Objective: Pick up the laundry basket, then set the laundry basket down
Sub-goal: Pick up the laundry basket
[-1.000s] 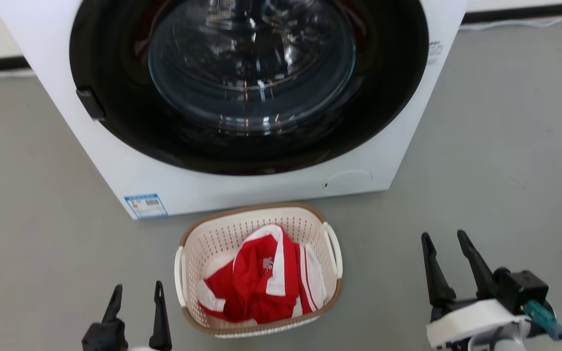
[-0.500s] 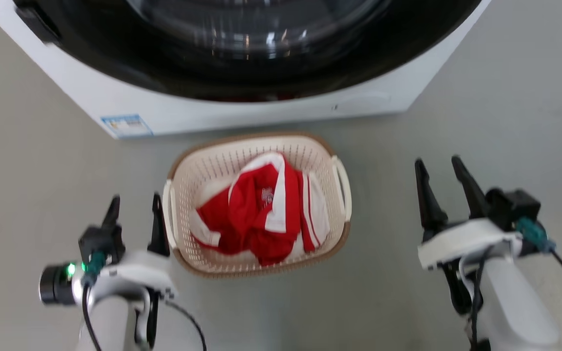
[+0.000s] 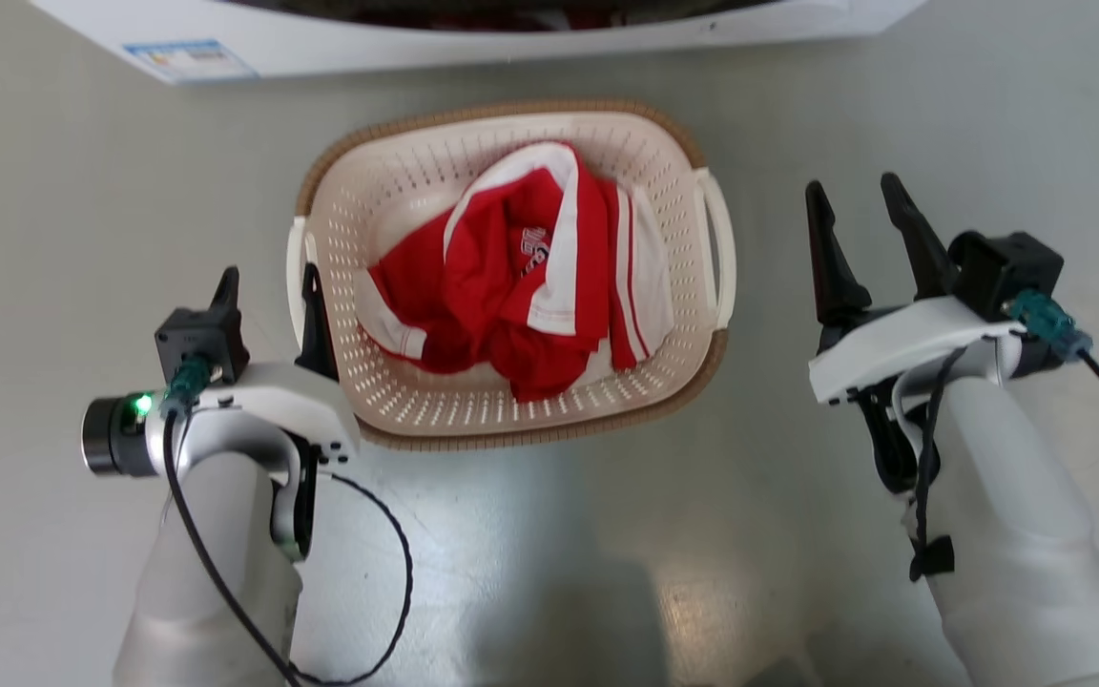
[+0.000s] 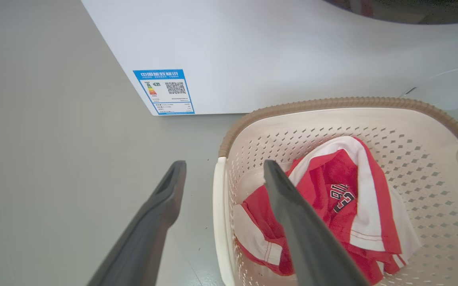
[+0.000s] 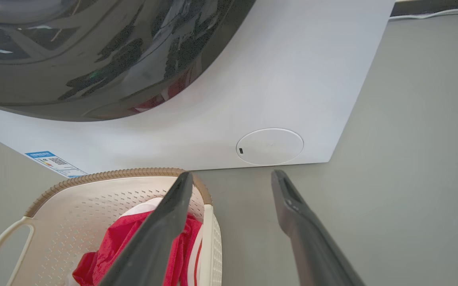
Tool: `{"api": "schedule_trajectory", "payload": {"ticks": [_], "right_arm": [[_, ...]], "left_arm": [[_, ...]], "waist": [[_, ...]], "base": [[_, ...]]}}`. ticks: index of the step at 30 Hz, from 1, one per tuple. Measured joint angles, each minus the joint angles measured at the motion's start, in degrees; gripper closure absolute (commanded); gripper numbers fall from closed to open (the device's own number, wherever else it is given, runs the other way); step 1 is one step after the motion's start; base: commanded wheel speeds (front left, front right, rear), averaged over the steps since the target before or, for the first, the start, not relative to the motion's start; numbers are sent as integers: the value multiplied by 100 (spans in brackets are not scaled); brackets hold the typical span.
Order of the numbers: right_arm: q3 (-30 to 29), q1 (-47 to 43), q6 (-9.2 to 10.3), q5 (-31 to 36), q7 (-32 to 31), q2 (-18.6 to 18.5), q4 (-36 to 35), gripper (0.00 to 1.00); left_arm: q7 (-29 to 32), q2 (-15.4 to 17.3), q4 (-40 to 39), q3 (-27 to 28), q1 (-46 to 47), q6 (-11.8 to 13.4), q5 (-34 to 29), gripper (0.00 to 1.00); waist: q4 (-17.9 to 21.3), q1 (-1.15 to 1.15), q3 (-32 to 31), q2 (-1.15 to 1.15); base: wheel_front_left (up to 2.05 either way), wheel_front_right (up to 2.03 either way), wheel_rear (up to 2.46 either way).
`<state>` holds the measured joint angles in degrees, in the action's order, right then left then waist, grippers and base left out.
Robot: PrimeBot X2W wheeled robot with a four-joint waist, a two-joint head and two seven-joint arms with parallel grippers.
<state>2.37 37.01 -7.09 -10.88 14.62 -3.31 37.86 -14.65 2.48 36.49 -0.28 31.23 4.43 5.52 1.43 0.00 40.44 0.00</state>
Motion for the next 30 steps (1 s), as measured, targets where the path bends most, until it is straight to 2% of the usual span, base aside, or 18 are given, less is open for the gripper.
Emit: {"api": "schedule_trajectory", "payload": {"ticks": [13, 30], "right_arm": [[398, 724, -1, -129, 0, -27, 572, 0], [929, 1288, -3, -186, 0, -65, 1494, 0]], "left_arm": [[0, -41, 917, 20, 949, 1, -1, 0], [0, -82, 1708, -236, 1447, -49, 0, 0]], "waist": [[-130, 0, 875, 0], [-356, 0, 1300, 0]], "base": [[0, 0, 0], [0, 0, 0]]}}
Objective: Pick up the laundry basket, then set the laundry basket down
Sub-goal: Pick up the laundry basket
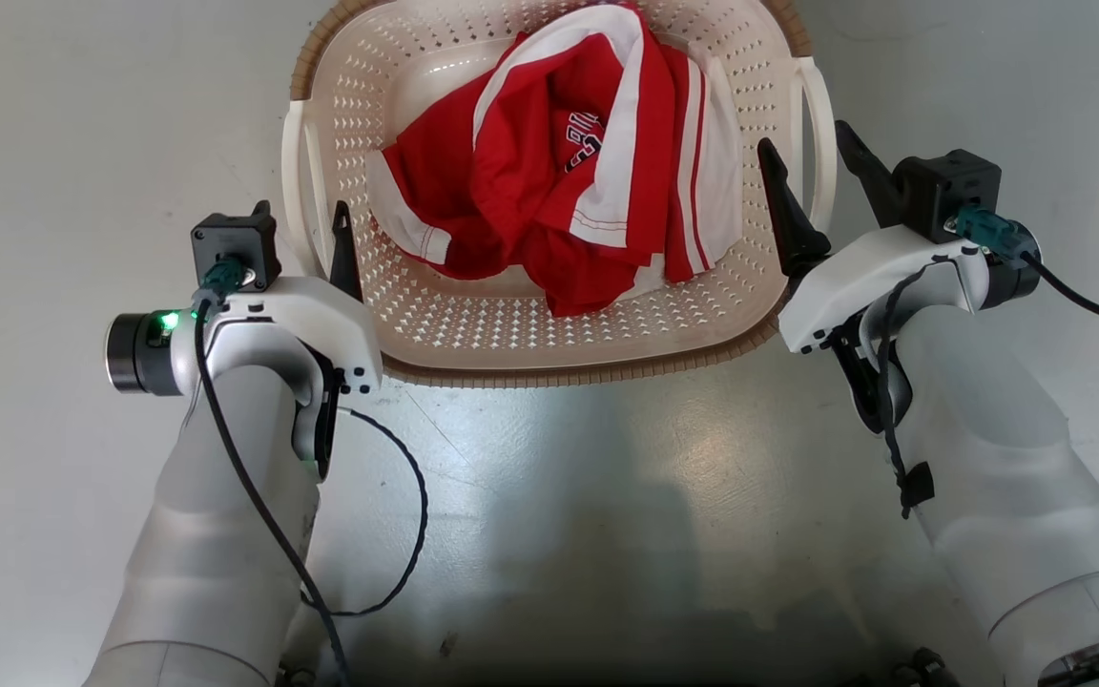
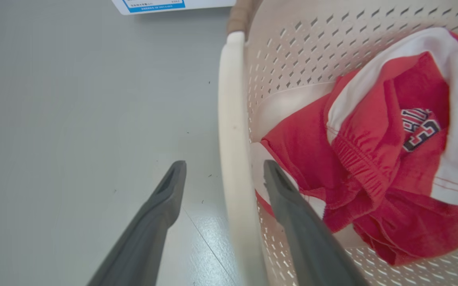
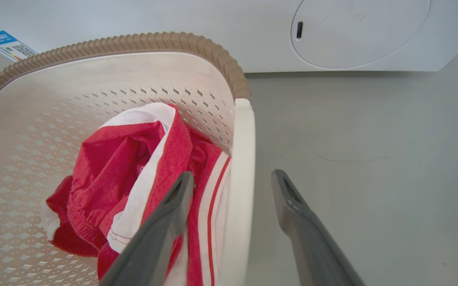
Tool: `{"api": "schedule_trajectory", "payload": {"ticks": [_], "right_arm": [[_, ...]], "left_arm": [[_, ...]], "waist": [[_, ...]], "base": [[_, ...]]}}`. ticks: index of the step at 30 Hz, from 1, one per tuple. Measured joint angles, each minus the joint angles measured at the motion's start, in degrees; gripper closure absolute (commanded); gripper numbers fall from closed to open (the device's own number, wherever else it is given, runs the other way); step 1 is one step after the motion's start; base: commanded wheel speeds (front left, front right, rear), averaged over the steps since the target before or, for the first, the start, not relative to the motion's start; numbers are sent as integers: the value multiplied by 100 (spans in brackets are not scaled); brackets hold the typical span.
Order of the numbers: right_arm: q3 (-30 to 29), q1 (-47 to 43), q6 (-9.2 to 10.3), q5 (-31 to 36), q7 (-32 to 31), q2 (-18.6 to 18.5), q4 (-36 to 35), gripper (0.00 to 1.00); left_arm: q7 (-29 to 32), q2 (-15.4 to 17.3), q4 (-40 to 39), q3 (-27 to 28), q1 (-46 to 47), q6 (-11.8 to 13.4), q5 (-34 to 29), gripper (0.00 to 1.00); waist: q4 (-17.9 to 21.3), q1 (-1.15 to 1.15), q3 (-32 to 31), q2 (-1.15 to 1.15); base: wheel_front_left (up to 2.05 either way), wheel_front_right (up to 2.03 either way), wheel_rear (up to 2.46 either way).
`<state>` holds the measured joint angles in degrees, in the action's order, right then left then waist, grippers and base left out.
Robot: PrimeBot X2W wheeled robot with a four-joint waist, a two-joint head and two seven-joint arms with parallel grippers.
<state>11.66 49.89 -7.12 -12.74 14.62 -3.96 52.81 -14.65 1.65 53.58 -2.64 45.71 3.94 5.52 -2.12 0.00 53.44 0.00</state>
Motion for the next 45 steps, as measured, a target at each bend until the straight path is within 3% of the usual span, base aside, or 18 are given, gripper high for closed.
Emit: {"api": "schedule_trajectory", "payload": {"ticks": [2, 7, 10, 11, 12, 14, 15, 16, 30, 45], "right_arm": [[74, 69, 0, -67, 0, -9, 143, 0], [225, 112, 0, -266, 0, -12, 276, 0], [331, 196, 0, -388, 0, -13, 402, 2], [348, 230, 0, -439, 1, -13, 423, 21], [365, 267, 0, -471, 0, -13, 463, 48], [399, 326, 0, -533, 0, -14, 535, 68], [417, 336, 0, -576, 0, -15, 557, 82], [431, 339, 5, -615, 1, -19, 593, 100], [747, 391, 4, -992, 0, -53, 1178, 100], [1397, -69, 3, -1573, -1, 15, 1705, 100]], "left_arm": [[0, -5, 99, -94, 107, -2, 0, 2], [0, -9, 200, -279, 229, -26, 38, 48], [0, -13, 229, -402, 264, -25, 121, 59], [0, -13, 238, -448, 280, -25, 149, 63], [0, -13, 244, -493, 292, -24, 170, 66], [0, -10, 264, -554, 305, -14, 224, 93], [0, -8, 270, -594, 305, -8, 257, 100], [-4, 11, 274, -627, 305, -8, 291, 100], [1, 3, 381, -982, 274, 63, 756, 100], [1, -27, 787, -1256, -330, 102, 1185, 100]], "waist": [[-25, 0, 28, 0], [-53, 0, 35, 0], [-59, 0, 25, 0], [-59, 0, 23, 0], [-58, 0, 22, 0], [-56, 0, 17, 0], [-54, 0, 13, 0], [-53, 0, 8, 0], [14, 0, -345, 0], [133, 0, -1419, 0]], "base": [[0, 0, 0], [0, 0, 0], [0, 0, 0], [0, 0, 0], [0, 0, 0], [0, 0, 0], [0, 0, 0], [0, 0, 0], [0, 0, 0], [0, 0, 0]]}}
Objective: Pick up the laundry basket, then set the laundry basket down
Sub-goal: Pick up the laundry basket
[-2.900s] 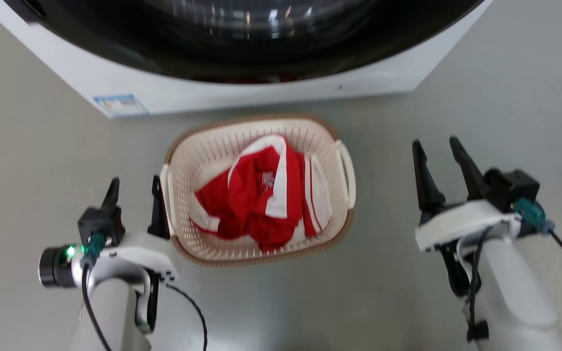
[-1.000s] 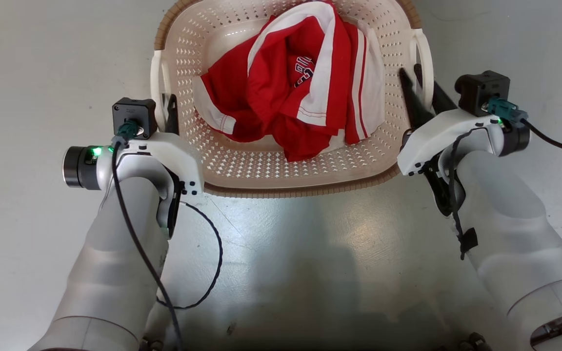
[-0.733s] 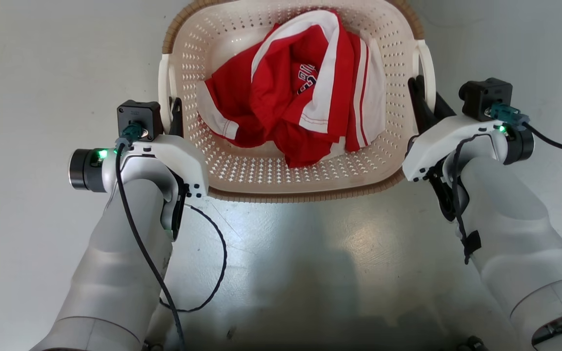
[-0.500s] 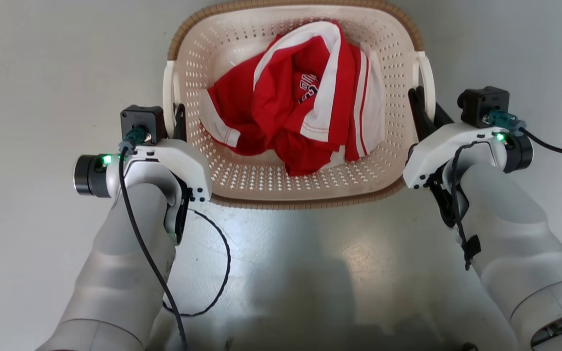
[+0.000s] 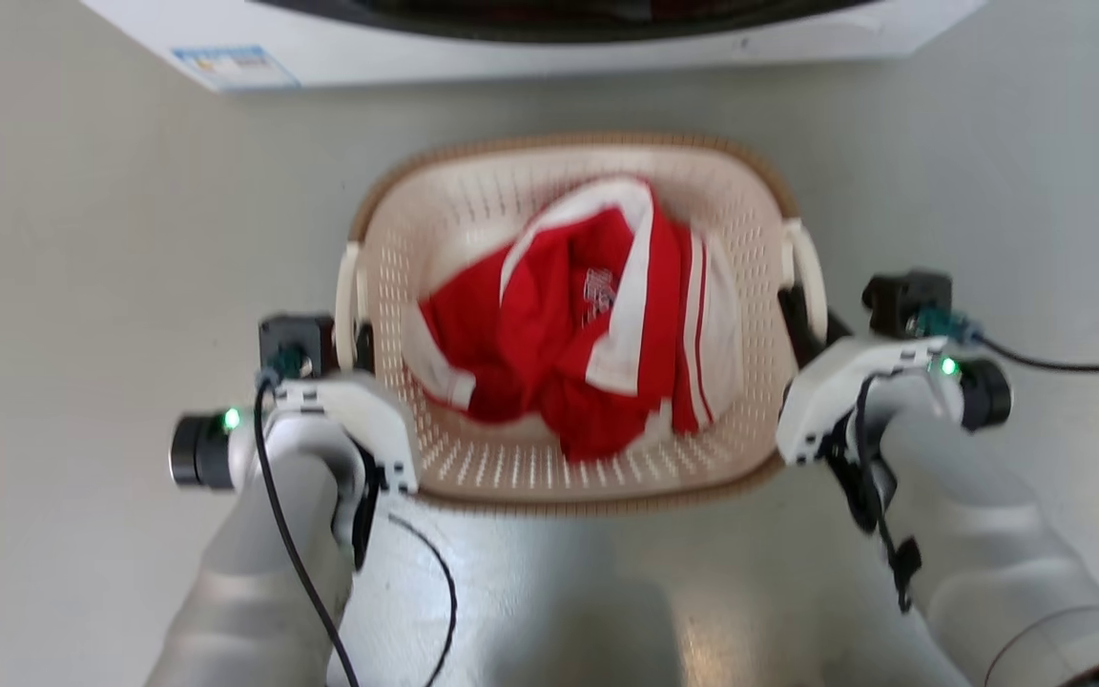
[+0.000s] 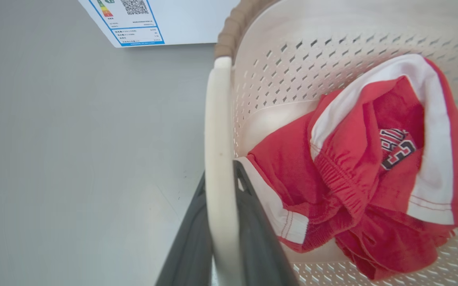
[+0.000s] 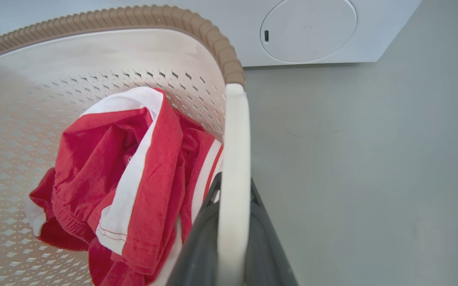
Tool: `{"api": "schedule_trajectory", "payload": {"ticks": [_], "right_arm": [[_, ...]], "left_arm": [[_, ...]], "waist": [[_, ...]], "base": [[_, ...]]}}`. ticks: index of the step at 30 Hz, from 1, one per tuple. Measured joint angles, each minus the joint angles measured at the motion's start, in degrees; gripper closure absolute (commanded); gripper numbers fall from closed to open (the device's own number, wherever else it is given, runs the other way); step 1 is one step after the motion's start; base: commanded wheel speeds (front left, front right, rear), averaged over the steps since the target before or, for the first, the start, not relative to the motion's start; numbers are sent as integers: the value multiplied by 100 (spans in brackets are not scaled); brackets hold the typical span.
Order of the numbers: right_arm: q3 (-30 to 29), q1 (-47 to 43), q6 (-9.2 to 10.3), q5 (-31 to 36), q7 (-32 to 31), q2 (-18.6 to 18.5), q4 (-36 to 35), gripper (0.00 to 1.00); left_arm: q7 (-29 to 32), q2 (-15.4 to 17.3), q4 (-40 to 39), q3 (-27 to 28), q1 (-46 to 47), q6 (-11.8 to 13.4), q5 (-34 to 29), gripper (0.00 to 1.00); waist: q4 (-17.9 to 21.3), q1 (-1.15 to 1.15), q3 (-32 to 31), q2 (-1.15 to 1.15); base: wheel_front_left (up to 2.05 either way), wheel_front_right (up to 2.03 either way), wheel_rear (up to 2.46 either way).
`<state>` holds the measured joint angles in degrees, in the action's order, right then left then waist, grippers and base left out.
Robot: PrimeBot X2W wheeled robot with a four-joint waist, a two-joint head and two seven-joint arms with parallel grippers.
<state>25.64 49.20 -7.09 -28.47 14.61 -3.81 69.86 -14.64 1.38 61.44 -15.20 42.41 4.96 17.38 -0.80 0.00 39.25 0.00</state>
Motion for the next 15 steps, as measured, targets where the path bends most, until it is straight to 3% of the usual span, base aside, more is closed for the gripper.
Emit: {"api": "schedule_trajectory", "payload": {"ticks": [15], "right_arm": [[834, -1240, -7, -839, -571, 92, 221, 100]], "left_arm": [[91, -66, 873, -575, -1021, -158, 732, 100]], "waist": [[85, 0, -1538, 0]], "base": [[0, 0, 0]]}}
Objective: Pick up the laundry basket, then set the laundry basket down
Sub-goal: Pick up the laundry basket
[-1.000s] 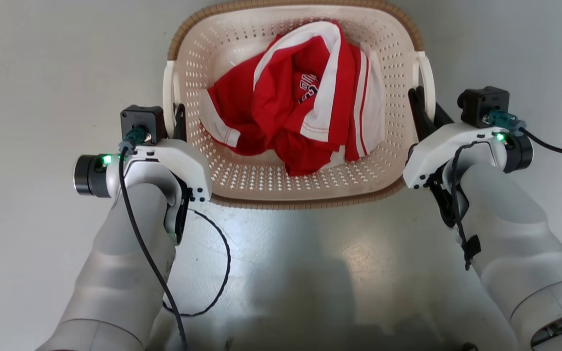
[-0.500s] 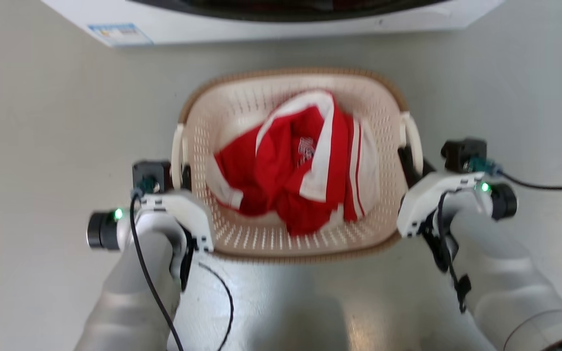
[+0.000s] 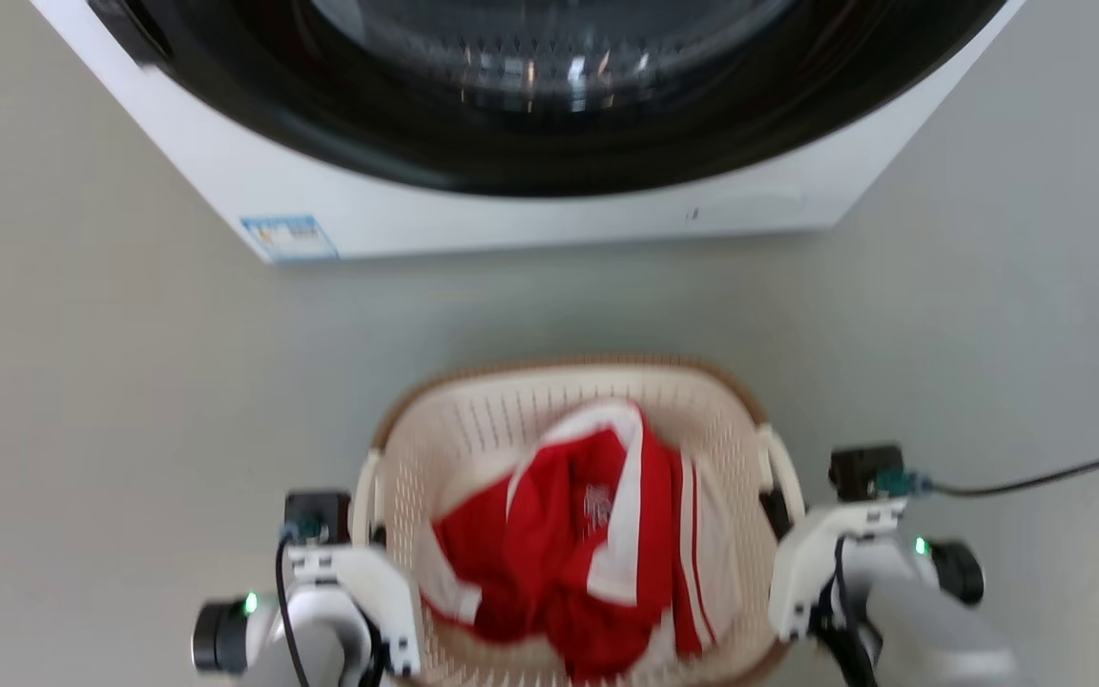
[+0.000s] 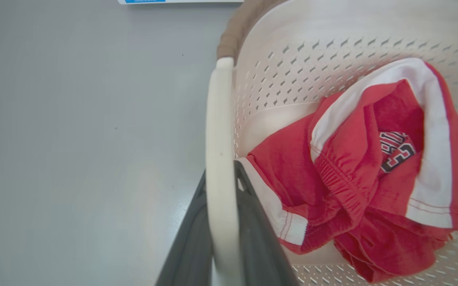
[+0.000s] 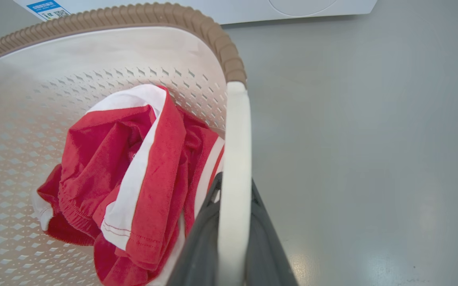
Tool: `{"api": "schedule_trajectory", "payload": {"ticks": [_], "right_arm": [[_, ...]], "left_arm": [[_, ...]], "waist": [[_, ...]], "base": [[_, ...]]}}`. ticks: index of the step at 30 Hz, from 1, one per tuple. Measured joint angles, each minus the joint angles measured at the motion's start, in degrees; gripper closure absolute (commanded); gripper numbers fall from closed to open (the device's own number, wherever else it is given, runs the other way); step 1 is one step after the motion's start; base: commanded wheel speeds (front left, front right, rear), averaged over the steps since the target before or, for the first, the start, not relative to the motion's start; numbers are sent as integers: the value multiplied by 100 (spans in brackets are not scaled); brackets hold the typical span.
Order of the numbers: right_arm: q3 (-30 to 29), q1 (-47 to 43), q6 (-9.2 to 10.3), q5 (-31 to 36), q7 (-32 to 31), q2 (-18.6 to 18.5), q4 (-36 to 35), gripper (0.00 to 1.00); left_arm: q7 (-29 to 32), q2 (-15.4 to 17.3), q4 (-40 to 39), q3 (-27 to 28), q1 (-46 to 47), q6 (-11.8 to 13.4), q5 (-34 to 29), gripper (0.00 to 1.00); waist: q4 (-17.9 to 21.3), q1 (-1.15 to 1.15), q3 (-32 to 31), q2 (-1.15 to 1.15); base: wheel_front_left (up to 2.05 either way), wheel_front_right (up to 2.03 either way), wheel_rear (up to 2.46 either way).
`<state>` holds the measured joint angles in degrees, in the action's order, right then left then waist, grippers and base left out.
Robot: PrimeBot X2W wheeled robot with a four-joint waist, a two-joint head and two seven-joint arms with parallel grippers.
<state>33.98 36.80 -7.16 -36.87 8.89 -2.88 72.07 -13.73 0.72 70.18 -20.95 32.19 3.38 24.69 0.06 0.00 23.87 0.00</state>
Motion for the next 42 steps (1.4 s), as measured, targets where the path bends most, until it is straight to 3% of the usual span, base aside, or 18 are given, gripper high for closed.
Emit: {"api": "schedule_trajectory", "payload": {"ticks": [20, 42], "right_arm": [[899, -1185, 1, -801, -335, 8, -59, 100], [1427, -1345, 1, -1281, -332, 7, -41, 100]], "left_arm": [[310, 36, 70, -888, -1218, 67, 910, 100], [254, 63, 182, -1284, -1313, 122, 1194, 100]], "waist": [[201, 0, -2002, 0], [208, 0, -2406, 0]], "base": [[0, 0, 0], [0, 0, 0]]}}
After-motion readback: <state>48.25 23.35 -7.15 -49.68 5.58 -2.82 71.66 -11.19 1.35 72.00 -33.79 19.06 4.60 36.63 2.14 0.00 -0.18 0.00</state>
